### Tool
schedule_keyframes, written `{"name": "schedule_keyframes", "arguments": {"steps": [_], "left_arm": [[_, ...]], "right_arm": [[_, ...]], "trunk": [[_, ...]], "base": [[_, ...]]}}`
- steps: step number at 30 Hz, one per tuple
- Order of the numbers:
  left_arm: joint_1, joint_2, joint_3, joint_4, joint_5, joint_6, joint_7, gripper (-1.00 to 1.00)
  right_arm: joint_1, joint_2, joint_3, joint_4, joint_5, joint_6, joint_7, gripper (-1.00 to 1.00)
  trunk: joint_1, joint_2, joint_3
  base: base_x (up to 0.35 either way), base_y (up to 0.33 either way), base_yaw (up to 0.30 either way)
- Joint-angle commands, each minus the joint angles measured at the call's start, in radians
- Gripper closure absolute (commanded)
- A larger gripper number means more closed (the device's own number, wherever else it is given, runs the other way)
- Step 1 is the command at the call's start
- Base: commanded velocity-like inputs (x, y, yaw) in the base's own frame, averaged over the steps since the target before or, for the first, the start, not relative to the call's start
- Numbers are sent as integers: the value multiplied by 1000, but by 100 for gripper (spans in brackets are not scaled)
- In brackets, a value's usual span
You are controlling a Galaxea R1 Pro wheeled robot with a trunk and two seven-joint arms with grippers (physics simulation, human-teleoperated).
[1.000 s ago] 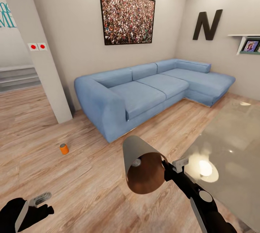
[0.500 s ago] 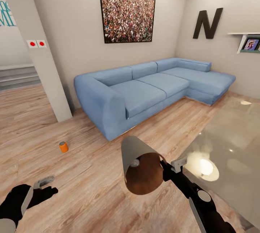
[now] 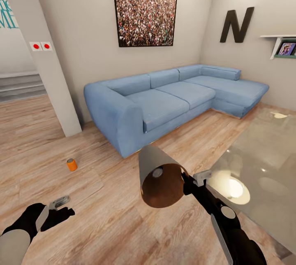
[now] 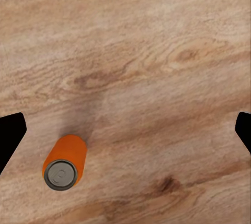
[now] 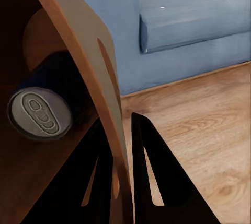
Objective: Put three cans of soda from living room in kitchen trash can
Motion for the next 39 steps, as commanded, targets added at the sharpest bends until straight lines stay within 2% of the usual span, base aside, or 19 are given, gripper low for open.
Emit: {"name": "schedule_keyframes", "arguments": {"steps": [1,23,29,39], "left_arm": [[-1,0,0,3,0,-5,0,-100],[0,8,-2,9,3,-21,11,-100],[0,7,-2,9,4,-22,45,-100],[0,5,-1,9,5,-39,56,-100]], "right_arm": [[-6,6,2,-2,-12,1,4,100],[-15,17,17,14,-5,1,-1,100],[-15,18,18,16,-5,3,-2,100],[-15,18,18,17,-5,2,-2,100]], "trunk": [[4,-7,-3],[88,-161,-72],[111,-203,-91],[150,-273,-122]], "base": [[0,0,0],[0,0,0],[0,0,0],[0,0,0]]}}
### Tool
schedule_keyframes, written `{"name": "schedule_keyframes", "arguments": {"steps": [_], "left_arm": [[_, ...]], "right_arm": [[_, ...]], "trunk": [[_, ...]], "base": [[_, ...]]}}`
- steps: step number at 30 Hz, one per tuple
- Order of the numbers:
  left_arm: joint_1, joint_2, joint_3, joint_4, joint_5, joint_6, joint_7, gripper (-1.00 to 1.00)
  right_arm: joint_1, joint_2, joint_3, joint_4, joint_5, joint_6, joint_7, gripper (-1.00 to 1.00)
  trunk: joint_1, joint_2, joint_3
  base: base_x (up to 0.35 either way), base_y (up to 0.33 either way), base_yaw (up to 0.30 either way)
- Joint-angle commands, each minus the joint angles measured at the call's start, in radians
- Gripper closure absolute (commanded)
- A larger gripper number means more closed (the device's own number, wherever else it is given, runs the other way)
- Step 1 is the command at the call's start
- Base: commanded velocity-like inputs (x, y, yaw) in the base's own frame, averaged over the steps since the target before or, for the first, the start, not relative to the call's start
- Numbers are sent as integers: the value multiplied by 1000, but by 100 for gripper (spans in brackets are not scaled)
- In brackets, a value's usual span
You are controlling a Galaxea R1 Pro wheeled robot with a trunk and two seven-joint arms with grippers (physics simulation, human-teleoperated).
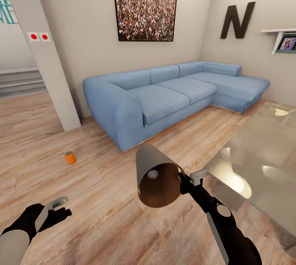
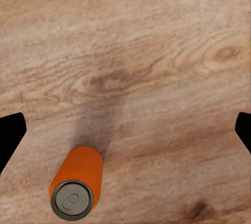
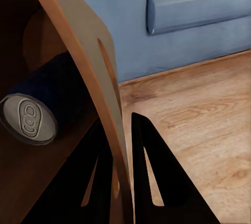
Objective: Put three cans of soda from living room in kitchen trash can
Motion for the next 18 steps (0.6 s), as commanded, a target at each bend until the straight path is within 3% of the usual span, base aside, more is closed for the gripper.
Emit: {"name": "schedule_keyframes", "arguments": {"steps": [1,9,18], "left_arm": [[0,1,0,0,0,-2,0,-100],[0,-2,0,0,0,-10,-1,-100],[0,-5,0,0,1,-34,-4,-100]], "right_arm": [[0,0,0,-2,-12,1,7,100],[0,1,0,-2,-12,2,7,100],[0,2,0,2,-12,2,7,100]], "trunk": [[4,-7,-3],[34,-63,-28],[34,-63,-28]], "base": [[0,0,0],[0,0,0],[0,0,0]]}}
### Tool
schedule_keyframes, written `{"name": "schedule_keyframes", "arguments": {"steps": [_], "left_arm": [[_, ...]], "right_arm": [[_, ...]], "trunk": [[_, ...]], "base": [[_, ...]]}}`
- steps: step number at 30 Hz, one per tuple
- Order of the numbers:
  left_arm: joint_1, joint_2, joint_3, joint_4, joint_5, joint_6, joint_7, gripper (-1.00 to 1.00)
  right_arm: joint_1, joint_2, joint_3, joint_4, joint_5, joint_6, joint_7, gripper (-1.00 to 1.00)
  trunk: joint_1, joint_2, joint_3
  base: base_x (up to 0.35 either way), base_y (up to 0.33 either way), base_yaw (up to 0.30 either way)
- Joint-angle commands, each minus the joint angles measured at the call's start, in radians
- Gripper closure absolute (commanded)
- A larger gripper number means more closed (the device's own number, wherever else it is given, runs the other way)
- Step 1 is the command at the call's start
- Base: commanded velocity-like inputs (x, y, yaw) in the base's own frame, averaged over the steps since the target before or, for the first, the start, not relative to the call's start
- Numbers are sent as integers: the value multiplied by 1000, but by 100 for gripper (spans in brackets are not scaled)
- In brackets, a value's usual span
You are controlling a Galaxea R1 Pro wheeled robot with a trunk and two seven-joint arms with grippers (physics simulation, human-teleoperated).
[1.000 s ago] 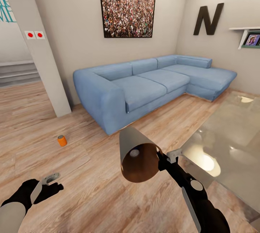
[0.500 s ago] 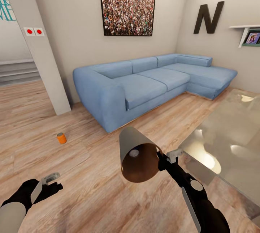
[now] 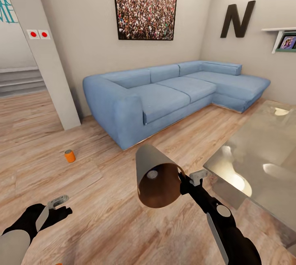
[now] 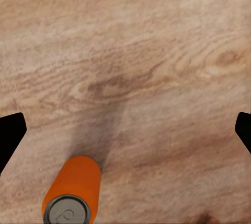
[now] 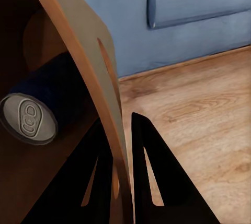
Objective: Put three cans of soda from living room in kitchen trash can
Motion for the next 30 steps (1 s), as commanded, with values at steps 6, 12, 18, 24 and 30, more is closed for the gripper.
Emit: {"name": "schedule_keyframes", "arguments": {"steps": [6,12,18,24,30], "left_arm": [[0,0,1,0,-2,-11,-2,-100],[0,0,1,0,0,-13,-4,-100],[0,0,1,0,2,-14,-5,-100],[0,0,1,0,2,-14,-4,-100],[0,0,1,0,3,-14,-3,-100]], "right_arm": [[0,0,0,-1,-11,1,7,100],[0,0,1,-1,-11,1,7,100],[0,0,13,0,-11,1,7,100],[0,0,19,1,-11,1,7,100],[0,0,22,1,-11,1,8,100]], "trunk": [[0,0,0],[0,0,0],[0,0,0],[0,0,0],[11,-21,-9]], "base": [[-138,75,0],[-254,171,0],[-259,194,0],[-83,63,0],[-16,12,0]]}}
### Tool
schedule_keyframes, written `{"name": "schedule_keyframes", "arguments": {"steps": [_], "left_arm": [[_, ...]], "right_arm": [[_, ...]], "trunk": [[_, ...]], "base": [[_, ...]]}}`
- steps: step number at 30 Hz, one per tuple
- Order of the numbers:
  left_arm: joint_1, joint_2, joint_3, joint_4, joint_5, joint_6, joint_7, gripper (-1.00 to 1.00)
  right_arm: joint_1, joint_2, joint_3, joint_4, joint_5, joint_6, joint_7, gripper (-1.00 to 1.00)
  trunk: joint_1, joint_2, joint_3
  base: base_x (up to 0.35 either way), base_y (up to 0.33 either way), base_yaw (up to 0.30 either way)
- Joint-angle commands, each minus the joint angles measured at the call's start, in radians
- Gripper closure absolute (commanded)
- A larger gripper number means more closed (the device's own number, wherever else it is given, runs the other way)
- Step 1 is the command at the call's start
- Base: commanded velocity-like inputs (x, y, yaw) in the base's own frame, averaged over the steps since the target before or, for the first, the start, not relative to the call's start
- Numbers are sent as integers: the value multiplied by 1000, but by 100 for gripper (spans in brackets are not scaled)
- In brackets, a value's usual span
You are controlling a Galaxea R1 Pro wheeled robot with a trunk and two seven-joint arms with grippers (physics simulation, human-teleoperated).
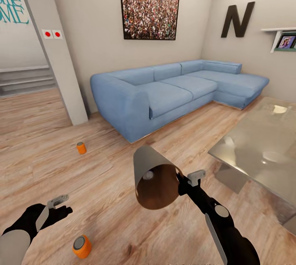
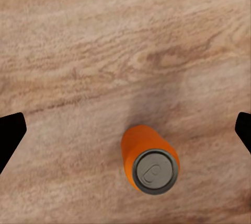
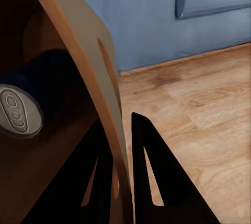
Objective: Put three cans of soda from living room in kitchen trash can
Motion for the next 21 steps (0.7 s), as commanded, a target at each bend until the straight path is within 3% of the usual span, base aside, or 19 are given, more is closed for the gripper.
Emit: {"name": "schedule_keyframes", "arguments": {"steps": [1,17,21], "left_arm": [[0,0,0,0,0,0,0,-100],[0,-1,-2,-1,-1,-3,4,-100],[4,-3,-6,-4,-1,-4,4,-100]], "right_arm": [[0,0,0,-2,-13,1,7,100],[0,0,1,-1,-13,1,7,100],[0,0,19,0,-13,1,7,100]], "trunk": [[4,-7,-3],[18,-25,-63],[18,-25,-63]], "base": [[-6,5,0],[-1,1,0],[0,0,0]]}}
